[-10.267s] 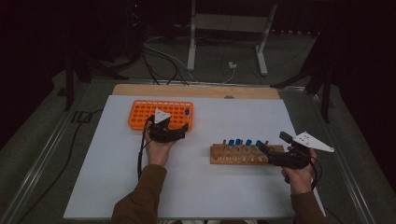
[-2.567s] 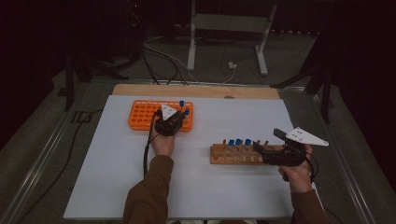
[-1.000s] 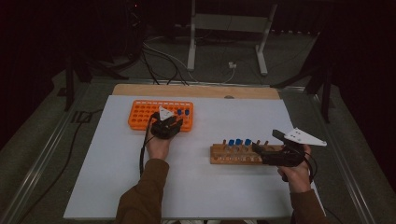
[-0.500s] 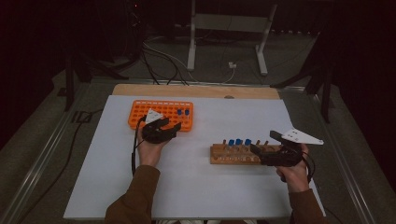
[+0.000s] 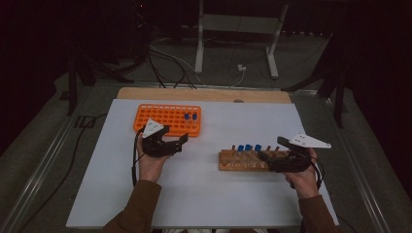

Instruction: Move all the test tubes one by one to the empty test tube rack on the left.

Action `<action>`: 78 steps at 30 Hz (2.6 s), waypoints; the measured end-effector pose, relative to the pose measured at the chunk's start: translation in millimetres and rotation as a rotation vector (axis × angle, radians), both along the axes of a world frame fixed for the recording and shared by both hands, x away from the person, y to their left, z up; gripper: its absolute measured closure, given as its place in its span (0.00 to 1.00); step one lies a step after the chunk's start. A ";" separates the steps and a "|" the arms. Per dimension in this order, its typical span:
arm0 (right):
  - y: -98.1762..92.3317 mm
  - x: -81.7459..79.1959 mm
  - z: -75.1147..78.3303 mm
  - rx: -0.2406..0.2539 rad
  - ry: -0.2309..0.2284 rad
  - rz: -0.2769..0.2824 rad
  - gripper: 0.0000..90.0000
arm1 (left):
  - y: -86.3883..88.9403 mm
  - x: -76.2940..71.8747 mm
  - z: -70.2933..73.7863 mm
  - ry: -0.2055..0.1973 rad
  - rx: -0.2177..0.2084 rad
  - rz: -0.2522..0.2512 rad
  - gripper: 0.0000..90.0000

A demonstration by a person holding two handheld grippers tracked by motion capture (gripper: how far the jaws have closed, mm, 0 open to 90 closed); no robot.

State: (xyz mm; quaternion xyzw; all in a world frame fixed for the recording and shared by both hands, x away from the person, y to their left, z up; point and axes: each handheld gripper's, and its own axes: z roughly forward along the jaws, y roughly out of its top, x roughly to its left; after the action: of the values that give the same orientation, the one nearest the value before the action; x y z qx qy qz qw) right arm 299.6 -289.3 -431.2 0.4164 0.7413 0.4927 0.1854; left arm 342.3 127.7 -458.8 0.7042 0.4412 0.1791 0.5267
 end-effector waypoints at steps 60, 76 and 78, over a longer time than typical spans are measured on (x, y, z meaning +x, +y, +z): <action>17.8 2.0 -17.0 -0.122 -0.035 0.084 0.85 | -50.0 -23.6 5.7 0.005 0.053 -0.158 0.01; 9.0 -3.7 12.2 -0.041 -0.060 0.082 0.85 | -91.7 -30.6 21.9 -0.056 0.058 -0.227 0.01; 8.2 -4.5 17.2 -0.035 -0.068 0.083 0.85 | -97.0 -29.9 24.2 -0.061 0.062 -0.235 0.01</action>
State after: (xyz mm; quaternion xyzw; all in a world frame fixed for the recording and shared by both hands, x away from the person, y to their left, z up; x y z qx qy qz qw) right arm 295.1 -281.2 -414.0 0.3650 0.7597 0.5008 0.1969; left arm 312.4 30.8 -434.6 0.7611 0.3335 0.1510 0.5354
